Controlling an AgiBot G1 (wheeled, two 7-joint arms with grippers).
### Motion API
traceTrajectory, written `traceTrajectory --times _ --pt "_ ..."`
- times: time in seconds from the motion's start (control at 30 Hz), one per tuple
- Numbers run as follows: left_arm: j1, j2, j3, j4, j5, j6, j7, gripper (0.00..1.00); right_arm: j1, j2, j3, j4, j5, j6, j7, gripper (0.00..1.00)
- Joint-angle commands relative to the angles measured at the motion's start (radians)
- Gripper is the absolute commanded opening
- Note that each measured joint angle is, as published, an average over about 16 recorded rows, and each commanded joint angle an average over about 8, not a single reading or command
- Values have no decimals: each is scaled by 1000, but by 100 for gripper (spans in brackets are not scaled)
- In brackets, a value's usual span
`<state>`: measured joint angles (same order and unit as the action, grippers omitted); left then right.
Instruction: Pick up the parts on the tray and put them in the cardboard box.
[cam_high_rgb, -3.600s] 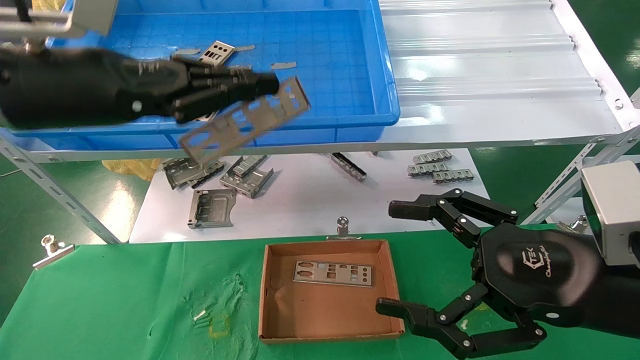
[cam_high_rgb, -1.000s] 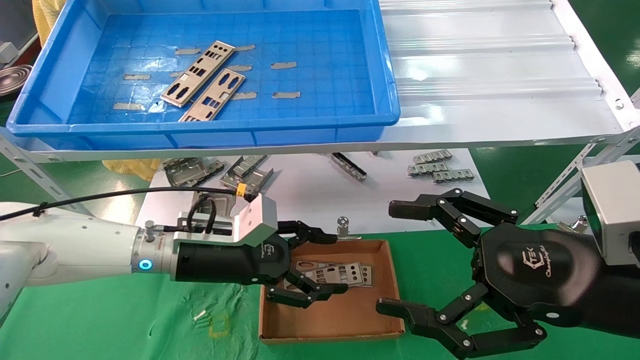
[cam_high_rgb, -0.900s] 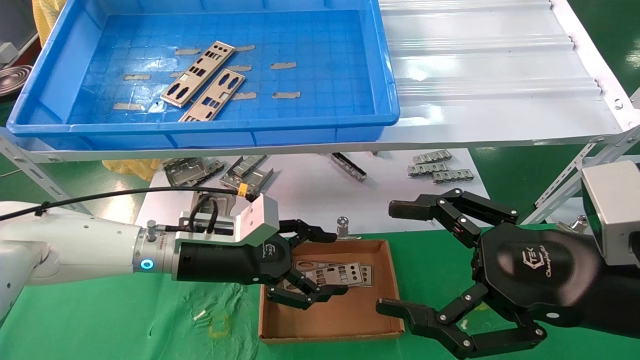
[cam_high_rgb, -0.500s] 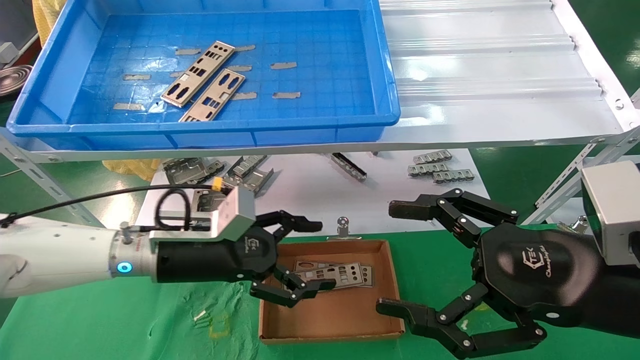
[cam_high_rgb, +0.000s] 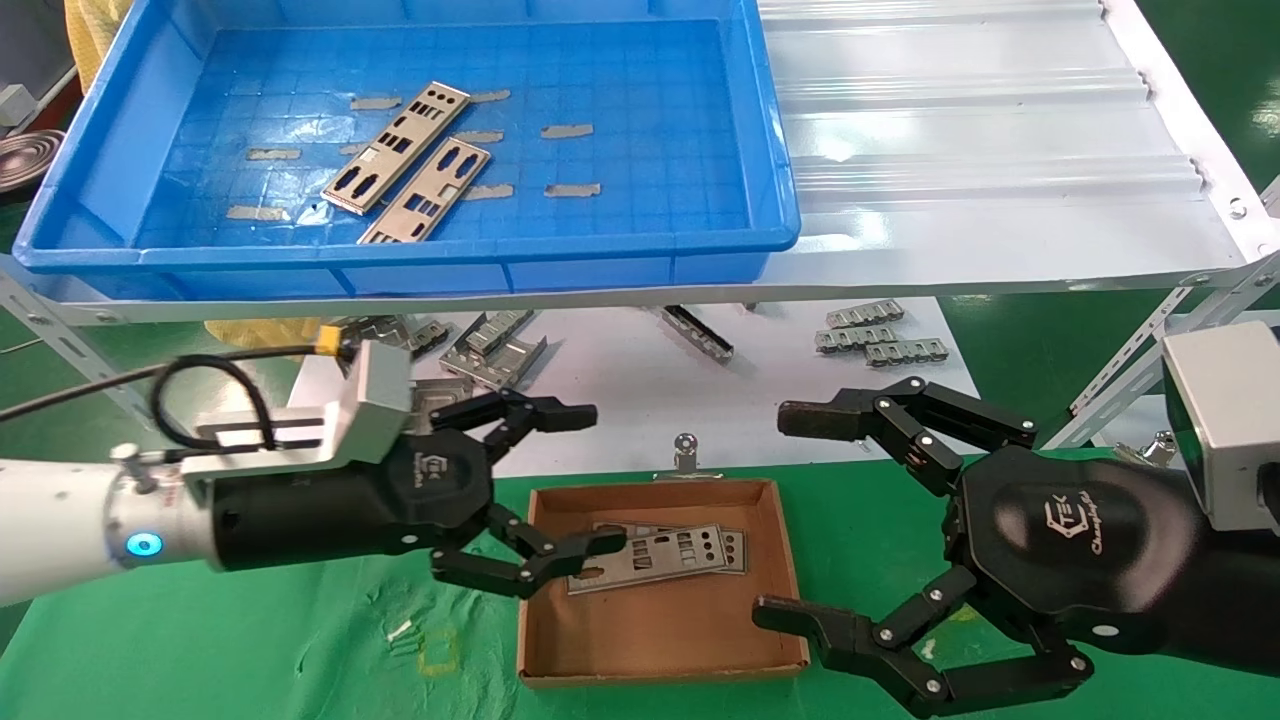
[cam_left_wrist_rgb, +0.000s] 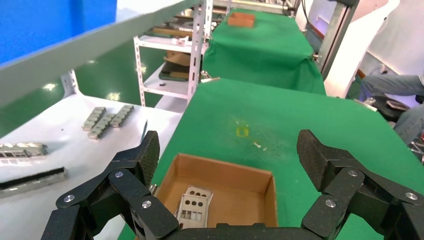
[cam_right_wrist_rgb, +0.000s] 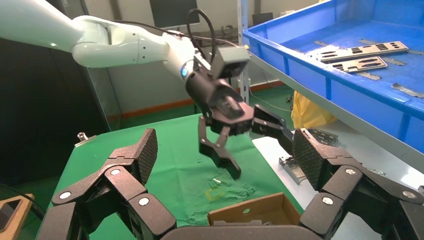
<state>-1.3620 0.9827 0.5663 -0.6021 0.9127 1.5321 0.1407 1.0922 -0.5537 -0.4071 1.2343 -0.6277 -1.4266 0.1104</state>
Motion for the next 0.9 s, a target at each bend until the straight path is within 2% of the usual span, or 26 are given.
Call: traceTrajectory --times 0.03,0.9 --pt "16 -21 -16 -39 -10 -2 -19 100 0 0 0 0 0 0 0 100" --pt "229 -296 -229 -544 -145 -29 -262 100 0 0 0 0 0 0 0 100"
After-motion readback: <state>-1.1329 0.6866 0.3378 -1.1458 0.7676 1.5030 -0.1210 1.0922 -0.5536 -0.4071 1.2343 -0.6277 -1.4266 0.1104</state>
